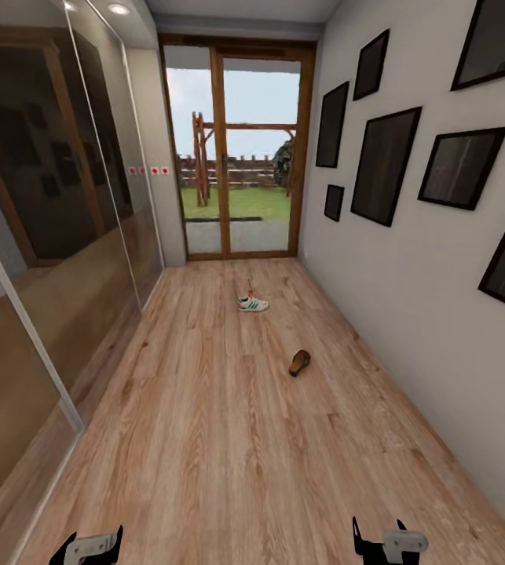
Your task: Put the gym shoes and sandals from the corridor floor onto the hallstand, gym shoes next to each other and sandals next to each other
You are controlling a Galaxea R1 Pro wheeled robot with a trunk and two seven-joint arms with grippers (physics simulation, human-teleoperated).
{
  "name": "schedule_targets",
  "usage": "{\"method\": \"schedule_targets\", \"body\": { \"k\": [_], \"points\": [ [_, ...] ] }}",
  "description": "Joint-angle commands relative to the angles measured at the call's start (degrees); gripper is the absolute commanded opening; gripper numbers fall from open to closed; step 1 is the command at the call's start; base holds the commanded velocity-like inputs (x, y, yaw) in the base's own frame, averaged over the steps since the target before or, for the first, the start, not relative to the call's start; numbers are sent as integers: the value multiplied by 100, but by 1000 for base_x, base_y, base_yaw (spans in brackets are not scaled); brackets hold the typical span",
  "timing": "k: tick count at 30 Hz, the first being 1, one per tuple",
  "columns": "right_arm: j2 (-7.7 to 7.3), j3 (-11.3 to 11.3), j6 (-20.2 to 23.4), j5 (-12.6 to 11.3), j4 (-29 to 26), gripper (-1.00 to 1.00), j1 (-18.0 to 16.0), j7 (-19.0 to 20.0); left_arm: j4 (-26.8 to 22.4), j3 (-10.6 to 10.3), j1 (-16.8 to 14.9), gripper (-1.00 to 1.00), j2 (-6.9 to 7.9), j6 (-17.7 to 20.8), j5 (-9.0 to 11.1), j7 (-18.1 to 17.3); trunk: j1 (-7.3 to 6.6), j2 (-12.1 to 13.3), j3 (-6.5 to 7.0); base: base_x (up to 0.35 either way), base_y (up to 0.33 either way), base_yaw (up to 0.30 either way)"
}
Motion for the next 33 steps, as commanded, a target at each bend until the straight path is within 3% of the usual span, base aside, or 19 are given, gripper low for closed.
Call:
{"method": "schedule_targets", "body": {
  "k": [1,33],
  "points": [
    [0,23,-8,24,4,100,-4,-45,3,49,-5,100,-4,-21,-57,-29,3,-2,-5,337,0,0],
    [-1,23,-8,21,-2,100,-4,-51,3,49,-8,100,-4,-21,-57,-29,3,-2,-5,336,84,0]
  ]
}}
